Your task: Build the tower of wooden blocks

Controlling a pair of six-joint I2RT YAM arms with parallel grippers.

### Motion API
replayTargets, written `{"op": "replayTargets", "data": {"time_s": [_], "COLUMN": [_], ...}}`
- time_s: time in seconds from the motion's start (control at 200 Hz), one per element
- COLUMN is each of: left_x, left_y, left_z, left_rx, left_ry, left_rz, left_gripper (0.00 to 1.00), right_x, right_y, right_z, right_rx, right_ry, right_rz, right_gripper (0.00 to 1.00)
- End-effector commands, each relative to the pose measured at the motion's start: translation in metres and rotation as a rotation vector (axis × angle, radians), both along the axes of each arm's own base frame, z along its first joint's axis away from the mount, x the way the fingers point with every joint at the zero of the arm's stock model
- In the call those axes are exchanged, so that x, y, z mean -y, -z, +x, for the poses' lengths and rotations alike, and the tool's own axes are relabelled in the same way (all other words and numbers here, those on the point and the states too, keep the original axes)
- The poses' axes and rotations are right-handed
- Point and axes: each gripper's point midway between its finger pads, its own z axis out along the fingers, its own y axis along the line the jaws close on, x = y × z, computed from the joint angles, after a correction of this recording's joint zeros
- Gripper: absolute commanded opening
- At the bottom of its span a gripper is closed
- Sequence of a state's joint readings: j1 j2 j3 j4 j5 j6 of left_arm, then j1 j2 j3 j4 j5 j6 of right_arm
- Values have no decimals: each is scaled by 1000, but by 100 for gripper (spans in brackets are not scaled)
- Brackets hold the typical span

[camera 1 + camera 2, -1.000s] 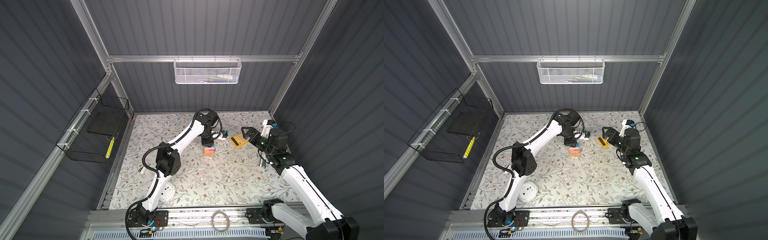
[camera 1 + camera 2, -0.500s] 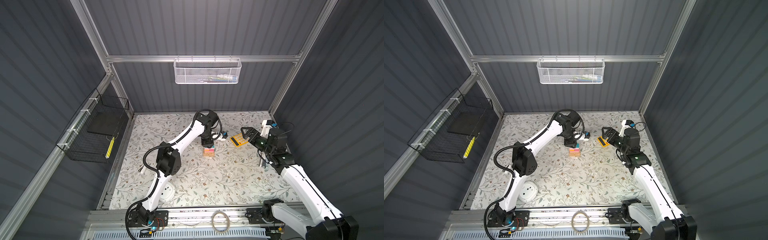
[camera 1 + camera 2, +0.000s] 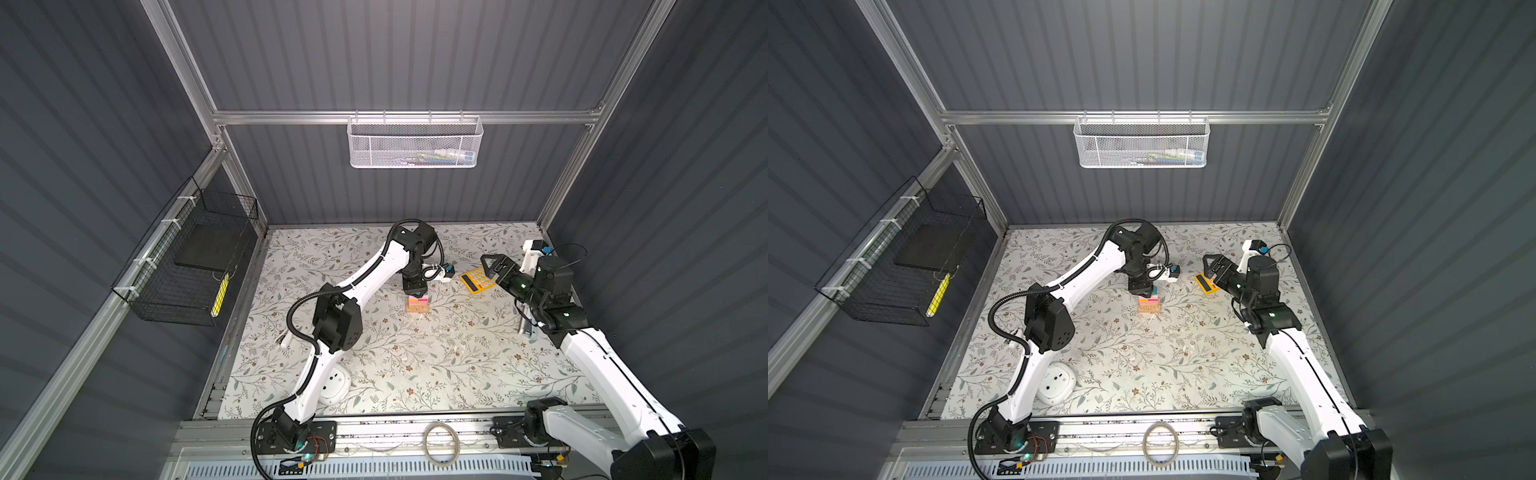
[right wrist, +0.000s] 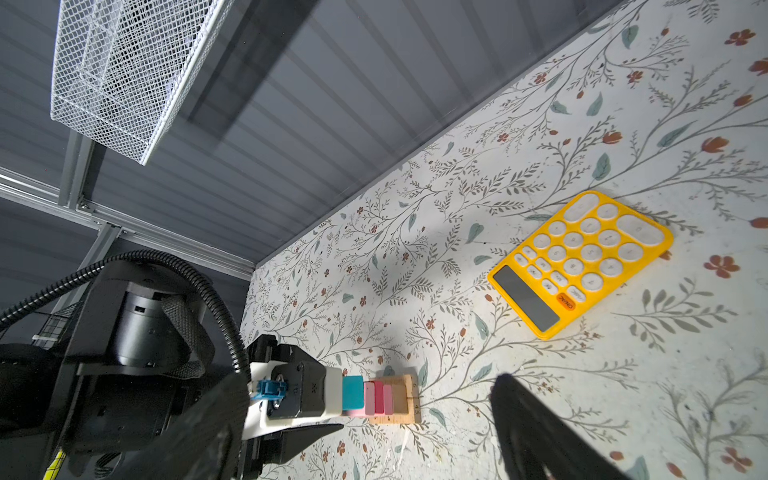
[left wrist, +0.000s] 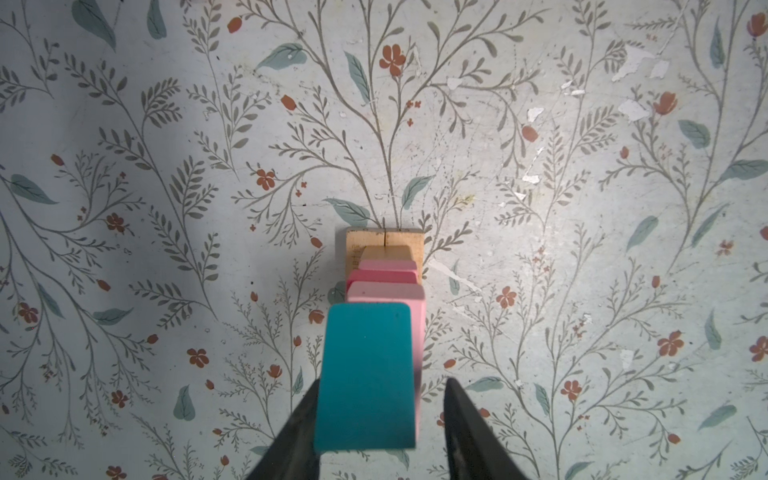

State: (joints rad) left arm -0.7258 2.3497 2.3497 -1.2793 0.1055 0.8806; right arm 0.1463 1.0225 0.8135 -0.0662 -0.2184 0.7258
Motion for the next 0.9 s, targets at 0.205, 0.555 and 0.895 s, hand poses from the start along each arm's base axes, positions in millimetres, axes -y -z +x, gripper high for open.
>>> {"op": "replayTargets", "data": {"time_s": [0.205,0.555,0.895], "left_x": [-5,-5,-4], "left_y": [12,12,10], "left_z": [-8,-8,-6], "left_rx": [-46,-45,-35], "left_ry": [45,42,36], "left_rz": [32,29,23], "left_gripper": [49,48,46], "right_x": [-1,0,0], "right_y": [-1,1,2], "right_z": [3,4,4], "right_rx": [10,7,5], "right_ry": [-5,-2,-1], "right_rz": [11,11,10], "right_gripper": [92,92,92]}}
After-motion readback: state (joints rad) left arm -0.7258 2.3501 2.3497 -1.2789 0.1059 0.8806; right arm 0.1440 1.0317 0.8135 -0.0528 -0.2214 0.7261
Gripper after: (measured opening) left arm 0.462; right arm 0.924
